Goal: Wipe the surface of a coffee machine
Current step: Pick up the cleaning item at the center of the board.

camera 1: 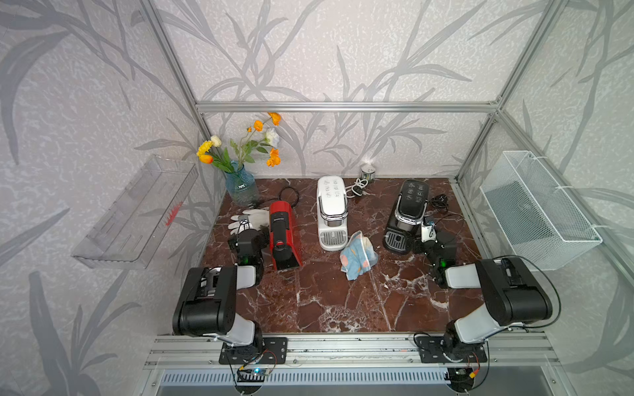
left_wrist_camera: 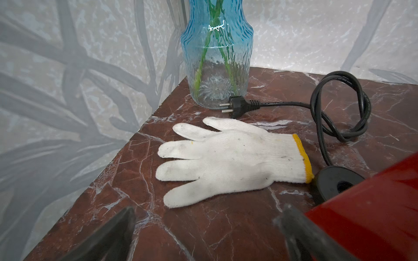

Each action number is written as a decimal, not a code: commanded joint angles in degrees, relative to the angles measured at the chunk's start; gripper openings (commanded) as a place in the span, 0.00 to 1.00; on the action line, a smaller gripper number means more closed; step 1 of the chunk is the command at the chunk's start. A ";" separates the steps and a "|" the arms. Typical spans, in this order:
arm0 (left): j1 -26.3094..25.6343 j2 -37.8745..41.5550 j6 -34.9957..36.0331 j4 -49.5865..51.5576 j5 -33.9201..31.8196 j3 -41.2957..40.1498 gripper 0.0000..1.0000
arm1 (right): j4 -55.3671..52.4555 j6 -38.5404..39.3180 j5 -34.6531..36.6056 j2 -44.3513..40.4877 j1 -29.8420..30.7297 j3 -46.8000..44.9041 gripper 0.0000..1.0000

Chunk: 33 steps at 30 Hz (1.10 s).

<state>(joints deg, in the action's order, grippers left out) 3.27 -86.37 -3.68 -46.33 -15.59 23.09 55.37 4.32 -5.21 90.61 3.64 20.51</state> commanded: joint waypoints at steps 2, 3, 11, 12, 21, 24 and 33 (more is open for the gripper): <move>-2.12 -0.73 -0.52 -0.70 4.45 -0.12 1.00 | 0.32 -0.10 -0.76 0.10 -0.01 1.02 0.99; -2.11 -0.73 -0.54 -0.63 4.58 -0.22 1.00 | 0.31 -0.09 -0.75 0.10 -0.01 1.02 0.99; -2.01 -0.73 -0.54 -0.59 4.61 -0.16 1.00 | 0.26 -0.02 -0.77 0.10 -0.04 1.02 0.99; -2.03 -0.73 -0.54 -0.60 4.60 -0.08 1.00 | 0.29 -0.10 -0.76 0.14 -0.04 1.03 0.99; -2.02 -0.73 -0.53 -0.57 4.59 -0.09 1.00 | 0.29 0.00 -0.68 0.10 0.01 1.02 0.99; -1.92 -0.57 -0.54 -0.64 4.81 -0.19 1.00 | 0.78 0.45 -1.39 0.18 0.18 0.81 0.99; -1.92 11.85 -7.04 29.99 -4.74 9.68 1.00 | -10.58 -3.21 7.99 -16.28 0.14 0.19 0.99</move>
<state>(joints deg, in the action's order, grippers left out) 2.48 -79.90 -6.26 -29.65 -18.02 28.64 50.57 2.79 -0.36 80.38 3.73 19.05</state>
